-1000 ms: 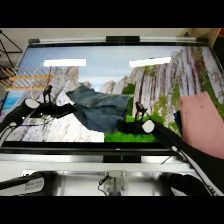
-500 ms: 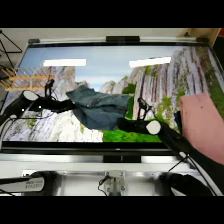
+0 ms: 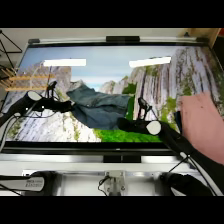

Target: Fold the shirts.

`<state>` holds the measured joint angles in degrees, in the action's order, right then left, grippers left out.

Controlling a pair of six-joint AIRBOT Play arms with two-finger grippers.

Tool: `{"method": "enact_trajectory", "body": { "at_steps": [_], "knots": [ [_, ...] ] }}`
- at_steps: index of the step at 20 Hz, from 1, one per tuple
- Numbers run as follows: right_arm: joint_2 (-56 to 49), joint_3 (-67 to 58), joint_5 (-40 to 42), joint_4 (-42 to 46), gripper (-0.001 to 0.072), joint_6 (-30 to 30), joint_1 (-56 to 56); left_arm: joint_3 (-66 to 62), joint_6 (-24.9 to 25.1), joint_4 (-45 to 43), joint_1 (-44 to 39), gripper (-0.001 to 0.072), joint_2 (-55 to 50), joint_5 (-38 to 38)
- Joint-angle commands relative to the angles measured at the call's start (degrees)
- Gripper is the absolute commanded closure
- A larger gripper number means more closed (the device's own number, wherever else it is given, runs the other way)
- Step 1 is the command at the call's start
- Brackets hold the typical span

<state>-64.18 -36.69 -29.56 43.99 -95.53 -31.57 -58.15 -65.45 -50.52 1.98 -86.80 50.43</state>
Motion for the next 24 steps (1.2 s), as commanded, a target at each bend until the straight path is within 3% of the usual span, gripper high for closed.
{"method": "enact_trajectory", "body": {
  "at_steps": [1,4,8,13,16,18,20,22,24],
  "knots": [
    [0.3,-0.2,0.0,0.0,0.0612,0.1,0.1,-2.8,3.5,0.0,0.9,0.0639,1.2,4.8],
    [3.2,-3.2,-4.3,0.2,0.0612,2.4,3.9,-7.3,3.9,0.0,3.3,0.064,7.0,10.6],
    [10.7,-15.6,-15.1,5.0,0.0612,4.1,13.5,-10.2,3.9,3.6,6.3,0.064,23.5,11.6],
    [19.3,-34.7,-17.2,4.8,0.0612,4.0,17.6,-10.2,3.9,17.6,6.4,0.064,49.8,-0.7],
    [23.6,-41.8,-18.2,3.8,0.0612,1.2,17.6,-10.1,3.6,16.5,6.6,0.064,61.8,-7.8],
    [26.3,-43.2,-21.7,4.0,0.0612,-4.5,17.6,-10.1,0.5,12.6,6.6,0.064,67.3,-8.3],
    [27.8,-43.2,-31.5,4.2,0.0612,-10.6,17.6,-10.1,-5.5,5.7,6.6,0.0641,70.8,-5.6],
    [27.7,-43.0,-46.6,5.9,0.0612,-14.3,17.6,-10.1,-11.5,-2.1,6.6,0.0641,72.3,1.6],
    [27.6,-40.0,-59.1,9.9,0.0612,-17.4,17.5,-9.8,-12.8,-6.0,6.6,0.0641,72.1,10.6]
  ]
}}
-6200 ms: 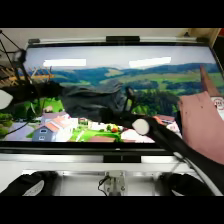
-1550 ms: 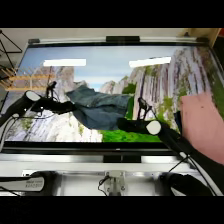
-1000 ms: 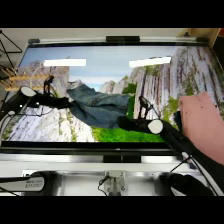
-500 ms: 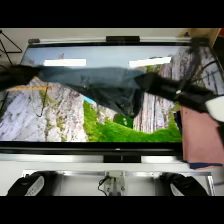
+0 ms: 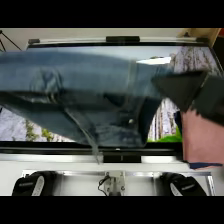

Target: Fold the shirts.

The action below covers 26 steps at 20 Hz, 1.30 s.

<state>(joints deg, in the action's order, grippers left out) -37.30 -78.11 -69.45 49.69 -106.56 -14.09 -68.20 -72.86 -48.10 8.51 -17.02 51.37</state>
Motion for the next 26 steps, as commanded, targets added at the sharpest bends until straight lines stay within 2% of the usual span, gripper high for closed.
{"method": "enact_trajectory", "body": {
  "at_steps": [1,3,5,8,9,11,13,15,17,20,22,24,26],
  "knots": [
    [0.7,4.3,-22.2,6.2,0.0613,-6.3,0.0,1.1,-5.3,-9.0,0.0,0.064,2.0,13.0],
    [0.5,13.1,-20.6,8.0,0.0614,-6.0,0.0,5.0,-5.2,-8.9,0.0,0.064,1.3,16.5],
    [-2.0,23.0,-12.0,5.1,0.0615,-2.6,0.1,11.0,-5.3,-8.9,0.0,0.064,-0.3,16.5],
    [-13.4,28.0,0.8,0.4,0.0614,4.4,0.1,18.7,-5.2,-6.2,0.0,0.064,-8.5,11.8],
    [-18.4,27.9,5.5,-2.3,0.0614,7.1,0.2,20.0,-3.2,-3.4,-0.3,0.0639,-13.0,9.2],
    [-27.2,27.9,14.7,-13.1,0.0613,15.7,1.6,20.2,4.9,3.5,-2.7,0.0639,-24.3,2.5],
    [-33.6,27.9,21.9,-29.5,0.0613,26.9,3.8,18.0,11.9,8.6,-5.8,0.0639,-36.6,-5.7],
    [-36.7,27.9,26.6,-45.5,0.0614,39.5,6.2,13.1,14.8,9.4,-7.7,0.0639,-48.3,-13.9],
    [-37.5,27.9,29.3,-53.4,0.0614,47.0,7.9,7.3,14.7,9.8,-7.8,0.0639,-57.6,-16.5],
    [-37.5,28.0,29.7,-47.4,0.0614,46.3,7.8,-0.3,14.7,9.8,-8.2,0.064,-66.9,-15.1],
    [-37.5,28.0,28.2,-39.8,0.0613,42.0,6.2,-2.5,14.7,9.8,-8.7,0.064,-68.9,-14.7],
    [-37.5,28.0,23.9,-35.4,0.0613,40.9,4.9,-2.6,15.3,9.5,-8.7,0.064,-68.3,-13.8],
    [-37.5,28.0,18.6,-34.0,0.0613,40.8,5.0,-2.5,20.0,8.2,-8.0,0.0641,-66.9,-7.8]
  ]
}}
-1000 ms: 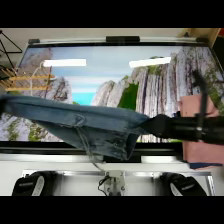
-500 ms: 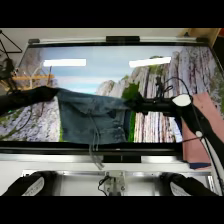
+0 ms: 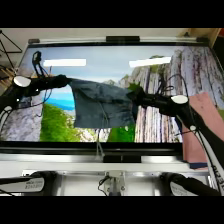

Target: Fold the shirts.

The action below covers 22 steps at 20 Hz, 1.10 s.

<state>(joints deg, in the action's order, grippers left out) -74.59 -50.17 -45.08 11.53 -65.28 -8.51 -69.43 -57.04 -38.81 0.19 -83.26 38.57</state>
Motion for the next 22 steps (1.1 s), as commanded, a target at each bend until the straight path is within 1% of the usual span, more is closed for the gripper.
{"method": "enact_trajectory", "body": {
  "at_steps": [1,2,4,6,8,9,11,12,14,15,16,17,18,19,21,22],
  "knots": [
    [-0.2,0.0,-8.1,6.0,0.0613,-1.3,-0.6,-1.2,3.6,-3.9,0.5,0.0641,0.0,9.2],
    [-0.2,0.0,-10.2,8.8,0.0614,-3.5,-0.7,-0.7,2.1,-7.1,0.6,0.0641,0.6,14.2],
    [-0.2,0.0,-15.2,19.2,0.0614,-9.0,-0.6,2.5,-1.2,-12.5,0.6,0.0642,2.5,21.2],
    [-0.2,0.0,-19.4,30.6,0.0613,-15.5,-0.6,8.0,-1.9,-15.7,1.0,0.0643,7.2,21.0],
    [-0.2,0.0,-21.7,37.3,0.0613,-18.5,-0.6,13.0,-3.4,-16.0,1.9,0.0643,12.1,21.8],
    [-0.2,0.1,-21.6,38.1,0.0613,-19.3,-0.7,15.8,-4.3,-15.0,1.6,0.0643,13.6,22.6],
    [-0.2,0.1,-20.1,38.7,0.0613,-20.3,-0.6,21.3,-4.4,-12.0,-0.4,0.0643,14.1,23.2],
    [-0.2,0.1,-18.9,40.0,0.0613,-21.6,-0.6,23.8,-4.4,-12.0,-1.9,0.0642,13.9,22.5],
    [-0.2,0.1,-17.3,44.4,0.0612,-25.1,-0.6,28.0,-4.4,-12.0,-3.6,0.0642,13.7,18.1],
    [-0.2,0.1,-16.6,46.2,0.0574,-26.5,-0.6,29.2,-5.2,-12.0,-3.8,0.0641,13.7,15.9],
    [-0.2,0.1,-15.8,46.6,0.0308,-26.9,-0.6,29.5,-5.8,-12.0,-3.8,0.0624,13.6,14.5],
    [-0.2,0.1,-15.5,46.2,0.003,-26.4,-0.6,29.4,-5.8,-12.0,-3.8,0.0494,13.6,13.9],
    [-0.2,0.0,-15.9,45.7,0.0016,-25.0,-0.4,29.0,-5.9,-12.0,-3.8,0.0304,13.6,14.1],
    [-0.2,-0.5,-16.9,46.0,0.0016,-24.3,0.1,28.3,-5.9,-12.0,-3.6,0.023,13.6,14.9],
    [-0.2,-1.9,-18.1,46.2,0.0015,-23.6,1.7,26.1,-5.9,-12.2,-3.1,0.023,13.8,17.6],
    [-0.2,-2.4,-17.0,46.4,0.0015,-23.6,2.4,24.9,-5.9,-12.2,-3.0,0.0231,13.8,18.6]
  ]
}}
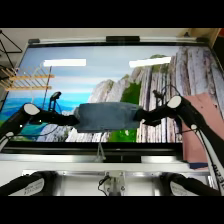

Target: Fold the shirts.

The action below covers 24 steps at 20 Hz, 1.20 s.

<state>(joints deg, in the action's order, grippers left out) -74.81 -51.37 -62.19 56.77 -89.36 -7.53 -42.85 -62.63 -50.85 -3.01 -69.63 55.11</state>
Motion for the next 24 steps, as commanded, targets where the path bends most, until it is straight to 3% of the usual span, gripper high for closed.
{"method": "enact_trajectory", "body": {
  "at_steps": [1,9,14,15,18,19,20,21,24],
  "knots": [
    [-0.1,-1.2,2.0,1.5,0.0015,0.3,1.5,-2.8,-0.3,-0.1,0.2,0.0232,0.2,2.5],
    [-9.8,-1.2,8.6,-2.4,0.0015,2.9,1.8,-6.7,-3.7,0.3,0.2,0.0248,0.2,4.4],
    [-14.2,-1.2,7.1,-12.0,0.0026,6.7,1.7,-6.7,-4.4,0.3,0.2,0.0247,0.2,4.5],
    [-15.0,-1.2,6.5,-14.1,0.0082,7.8,1.7,-6.7,-4.3,0.3,0.2,0.0247,0.2,4.5],
    [-15.8,-1.2,6.6,-19.1,0.0521,13.1,1.7,-6.7,-4.3,0.3,0.2,0.0246,0.2,4.5],
    [-15.8,-1.4,6.6,-21.0,0.0611,15.6,1.9,-6.8,-4.3,0.3,0.3,0.0221,0.2,4.5],
    [-15.8,-2.1,5.7,-22.6,0.0613,18.5,2.2,-7.4,-4.3,0.3,0.4,0.0056,0.2,4.5],
    [-15.8,-3.3,4.0,-23.7,0.0612,21.5,2.4,-8.7,-4.3,0.2,0.9,-0.0003,0.2,4.5],
    [-14.0,-8.5,1.2,-23.5,0.0613,22.6,2.4,-15.7,-4.3,0.3,4.2,-0.0003,0.2,4.5]
  ]
}}
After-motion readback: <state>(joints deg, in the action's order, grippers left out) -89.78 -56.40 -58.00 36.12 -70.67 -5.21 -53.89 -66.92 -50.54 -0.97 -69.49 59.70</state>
